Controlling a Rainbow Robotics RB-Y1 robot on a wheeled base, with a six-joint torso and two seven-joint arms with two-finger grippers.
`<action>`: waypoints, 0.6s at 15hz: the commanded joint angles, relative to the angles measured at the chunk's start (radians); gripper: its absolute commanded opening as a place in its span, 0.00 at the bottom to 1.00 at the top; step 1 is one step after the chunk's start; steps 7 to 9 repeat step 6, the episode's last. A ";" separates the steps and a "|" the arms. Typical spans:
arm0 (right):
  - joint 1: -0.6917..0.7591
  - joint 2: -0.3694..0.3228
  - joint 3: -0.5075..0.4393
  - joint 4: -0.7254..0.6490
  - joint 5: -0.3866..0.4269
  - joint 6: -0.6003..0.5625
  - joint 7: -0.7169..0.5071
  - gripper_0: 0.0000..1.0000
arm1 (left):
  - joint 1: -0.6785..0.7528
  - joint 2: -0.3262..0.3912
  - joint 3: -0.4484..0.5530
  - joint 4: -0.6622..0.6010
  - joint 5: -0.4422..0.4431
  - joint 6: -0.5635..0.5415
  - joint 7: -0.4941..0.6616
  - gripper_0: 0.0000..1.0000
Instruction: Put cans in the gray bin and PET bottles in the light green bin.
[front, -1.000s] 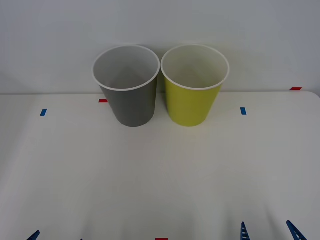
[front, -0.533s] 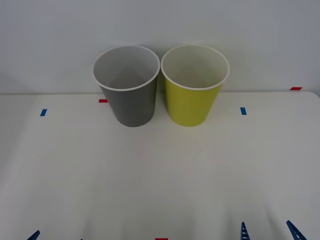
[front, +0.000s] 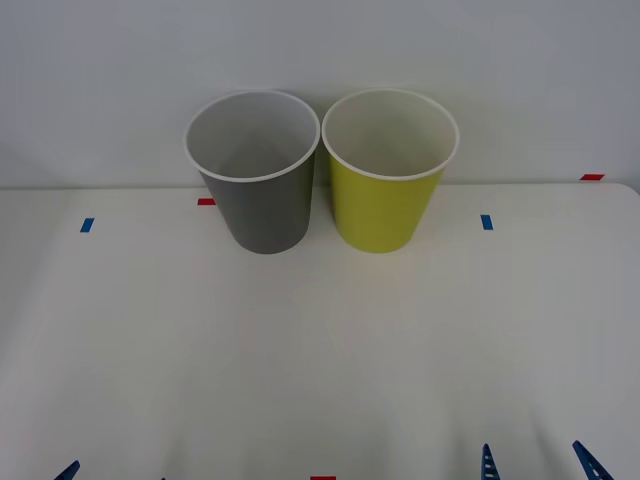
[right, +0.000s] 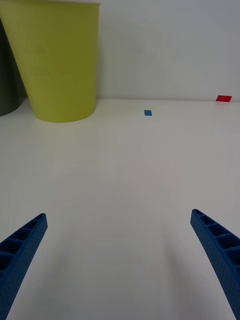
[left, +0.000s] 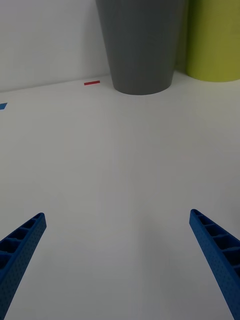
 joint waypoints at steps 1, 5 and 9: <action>0.000 0.000 0.000 0.000 0.000 0.000 0.000 1.00 | 0.000 0.000 0.000 0.000 0.000 0.000 0.000 1.00; 0.000 0.000 0.000 0.000 0.000 0.000 0.000 1.00 | 0.000 0.000 0.000 0.000 0.000 0.000 0.000 1.00; 0.000 0.000 0.000 0.000 0.000 0.000 0.000 1.00 | 0.000 0.000 0.000 0.000 0.000 0.000 0.000 1.00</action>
